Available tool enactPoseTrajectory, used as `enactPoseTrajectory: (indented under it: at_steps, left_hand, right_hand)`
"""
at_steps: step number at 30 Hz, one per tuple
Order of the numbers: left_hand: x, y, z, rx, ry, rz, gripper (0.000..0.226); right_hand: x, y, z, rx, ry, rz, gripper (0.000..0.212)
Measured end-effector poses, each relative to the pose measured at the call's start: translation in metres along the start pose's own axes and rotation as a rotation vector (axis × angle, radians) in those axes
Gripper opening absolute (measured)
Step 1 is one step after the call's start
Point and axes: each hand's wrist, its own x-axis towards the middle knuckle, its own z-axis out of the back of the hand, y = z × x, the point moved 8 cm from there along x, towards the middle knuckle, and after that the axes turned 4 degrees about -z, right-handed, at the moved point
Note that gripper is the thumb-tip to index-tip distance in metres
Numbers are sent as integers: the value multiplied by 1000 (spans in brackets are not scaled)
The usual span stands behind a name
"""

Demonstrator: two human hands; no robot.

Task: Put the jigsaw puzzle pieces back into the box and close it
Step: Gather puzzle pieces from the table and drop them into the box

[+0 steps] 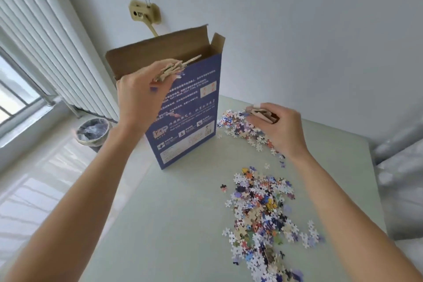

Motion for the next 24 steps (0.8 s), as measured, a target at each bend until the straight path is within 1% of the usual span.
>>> enactPoseTrajectory:
  at_steps: [1,3,6,8,10,11,13,17,19,21,24]
  left_hand:
    - [16,12,6,38,-28,-4,24]
    - [35,26,0,112,-11,-42,23]
    - [50,43,-15,231,73,-74,24]
    - [48,55,-30,282,199,-4,27]
    - [45,70,-42,315,334,118,30]
    - [45,77,-45,325,373,171,32]
    - [44,86,-48,327,409,233,35]
    - [43,94,-53,272,431,237,32]
    - [44,95,-53,214,417,250,30]
    - [44,94,-52,186,407,247,27]
    - [44,89,-49,171,391,203,17]
  right_hand:
    - [21,17,-5,-7,-3,49,12]
    - [51,43,-12,-10,-20,127,11]
    - [89,73,-31,-4,-22,211,7]
    - [109,79,-45,7,-11,226,11]
    - [129,84,-61,-6,-7,245,21]
    - [138,87,-69,-15,0,257,22]
    - [152,93,-83,-32,23,276,23]
    - [175,101,-112,-112,88,341,22]
    - [181,104,-126,-182,159,389,21]
    - [184,104,-141,-262,276,425,21]
    - [185,100,-159,-428,445,453,20]
